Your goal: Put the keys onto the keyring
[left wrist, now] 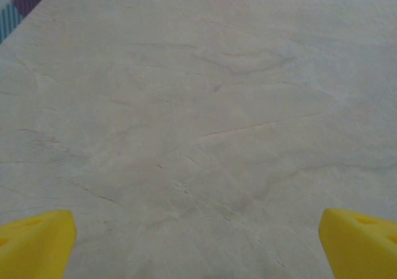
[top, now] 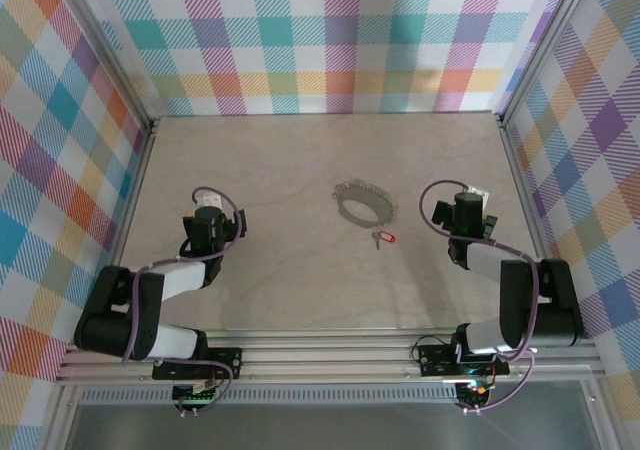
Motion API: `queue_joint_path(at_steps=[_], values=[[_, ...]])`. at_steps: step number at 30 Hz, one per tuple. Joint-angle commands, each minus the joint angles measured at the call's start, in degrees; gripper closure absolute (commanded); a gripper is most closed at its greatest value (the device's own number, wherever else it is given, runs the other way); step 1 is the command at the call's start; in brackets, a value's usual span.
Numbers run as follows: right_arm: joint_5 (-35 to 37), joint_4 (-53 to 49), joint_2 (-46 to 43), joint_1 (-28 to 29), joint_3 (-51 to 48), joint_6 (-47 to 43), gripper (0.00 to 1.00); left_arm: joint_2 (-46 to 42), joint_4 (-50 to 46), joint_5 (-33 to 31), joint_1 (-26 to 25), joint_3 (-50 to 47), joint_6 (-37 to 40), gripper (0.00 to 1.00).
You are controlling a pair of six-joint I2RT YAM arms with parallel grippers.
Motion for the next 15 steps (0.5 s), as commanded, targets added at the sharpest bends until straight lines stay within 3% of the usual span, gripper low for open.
queue_joint_path(at_steps=[1,5,7,8,15], values=[[-8.10,21.27,2.32,-0.83,-3.79,-3.57,0.00,3.47,11.24,4.64,2.16,0.10,2.45,0.00],[-17.62,24.77,3.90,-0.83,-5.20,-7.28,0.00,9.92,15.86,8.59,3.34,0.66,2.72,0.00],[-19.89,32.75,8.26,-0.81,-6.69,-8.49,0.00,9.53,12.40,12.45,5.45,1.92,1.55,0.00],[-20.18,25.64,6.47,-0.87,-4.67,-8.18,0.00,9.81,13.19,12.77,5.66,2.02,1.38,0.00],[-21.15,24.53,7.28,-0.97,-3.19,-8.59,0.00,9.83,11.54,13.43,6.02,2.63,1.35,0.00]])
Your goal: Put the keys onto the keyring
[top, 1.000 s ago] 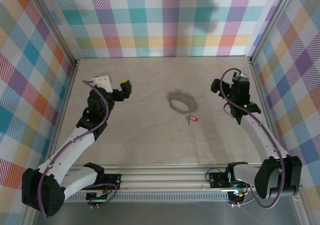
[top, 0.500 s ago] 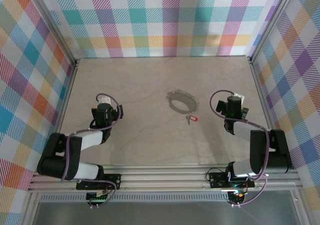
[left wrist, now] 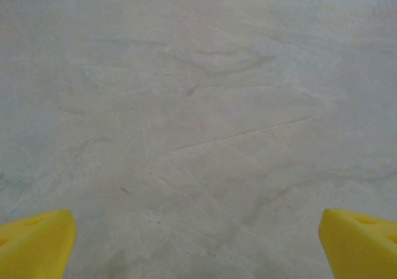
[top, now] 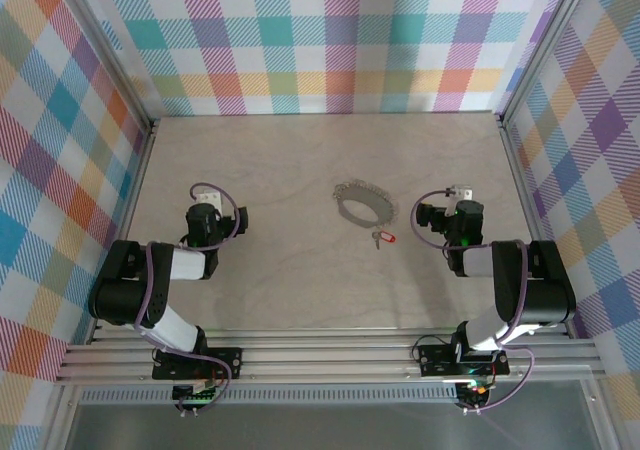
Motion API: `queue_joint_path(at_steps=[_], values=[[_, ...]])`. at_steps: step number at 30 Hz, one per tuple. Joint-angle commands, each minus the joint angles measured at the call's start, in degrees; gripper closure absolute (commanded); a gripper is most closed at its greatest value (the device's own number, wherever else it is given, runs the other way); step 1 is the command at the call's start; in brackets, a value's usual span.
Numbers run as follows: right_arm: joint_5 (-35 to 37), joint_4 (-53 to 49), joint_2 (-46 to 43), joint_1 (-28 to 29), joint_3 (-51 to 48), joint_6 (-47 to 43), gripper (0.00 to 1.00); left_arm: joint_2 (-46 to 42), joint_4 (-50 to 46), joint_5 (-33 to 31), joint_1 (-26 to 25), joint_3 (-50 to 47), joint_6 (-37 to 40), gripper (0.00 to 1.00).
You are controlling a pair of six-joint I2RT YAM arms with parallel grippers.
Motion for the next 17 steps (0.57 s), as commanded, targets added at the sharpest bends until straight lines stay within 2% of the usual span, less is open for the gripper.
queue_joint_path(at_steps=[1,17], values=[[-2.21,2.87,-0.17,-0.12,1.05,-1.62,0.00,0.23,1.55,1.83,0.82,1.28,0.16,0.00],[-5.24,2.19,-0.47,-0.21,1.33,-2.75,0.00,-0.12,1.74,1.92,0.72,1.08,0.33,0.00]])
